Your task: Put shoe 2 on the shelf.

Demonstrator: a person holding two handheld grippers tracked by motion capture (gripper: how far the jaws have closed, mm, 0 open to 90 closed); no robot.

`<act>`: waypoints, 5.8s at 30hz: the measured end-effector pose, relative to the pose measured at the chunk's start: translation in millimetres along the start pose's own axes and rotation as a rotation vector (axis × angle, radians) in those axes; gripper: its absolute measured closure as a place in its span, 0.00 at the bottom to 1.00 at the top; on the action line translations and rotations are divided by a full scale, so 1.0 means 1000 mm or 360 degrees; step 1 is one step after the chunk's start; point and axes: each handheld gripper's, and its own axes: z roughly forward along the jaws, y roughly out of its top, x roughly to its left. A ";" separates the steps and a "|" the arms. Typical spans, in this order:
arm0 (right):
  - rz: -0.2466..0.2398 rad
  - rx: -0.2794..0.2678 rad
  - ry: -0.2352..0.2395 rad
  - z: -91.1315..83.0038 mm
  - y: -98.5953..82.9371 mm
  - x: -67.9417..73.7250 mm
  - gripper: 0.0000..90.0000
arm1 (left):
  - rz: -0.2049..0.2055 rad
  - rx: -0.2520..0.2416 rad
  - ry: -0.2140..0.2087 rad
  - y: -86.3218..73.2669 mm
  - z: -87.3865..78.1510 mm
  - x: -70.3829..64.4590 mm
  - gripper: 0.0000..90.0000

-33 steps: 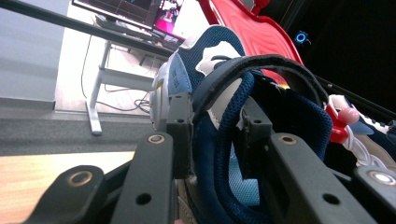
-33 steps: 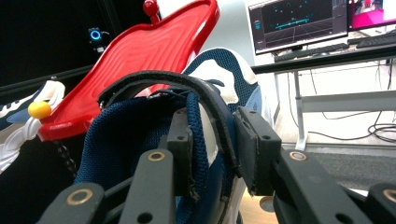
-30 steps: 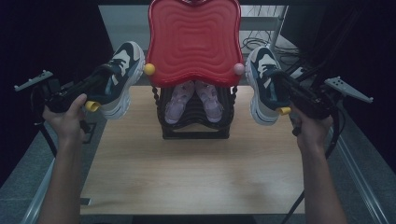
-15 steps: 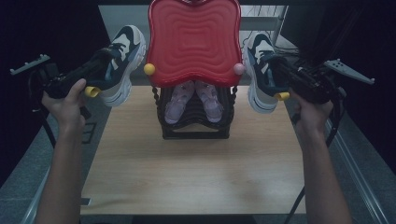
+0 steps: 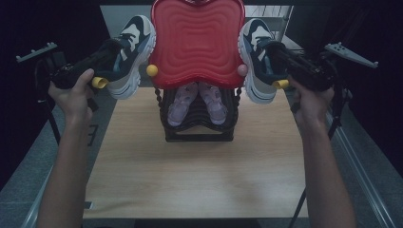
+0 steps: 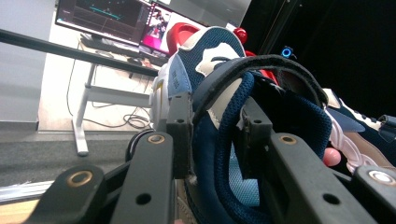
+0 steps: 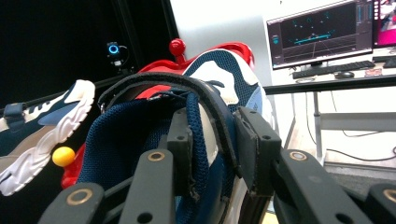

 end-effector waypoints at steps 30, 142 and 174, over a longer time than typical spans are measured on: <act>-0.0081 0.0007 0.0107 0.071 0.031 0.053 0.76 | 0.0053 -0.0018 -0.0054 0.030 0.072 -0.059 0.79; -0.0088 0.0175 0.0344 0.007 -0.143 0.010 0.52 | 0.0137 0.0329 -0.0007 -0.132 -0.007 -0.002 0.51; -0.0025 0.0615 0.0159 -0.030 -0.269 -0.019 0.52 | -0.0003 0.0696 0.0071 -0.258 -0.027 0.024 0.52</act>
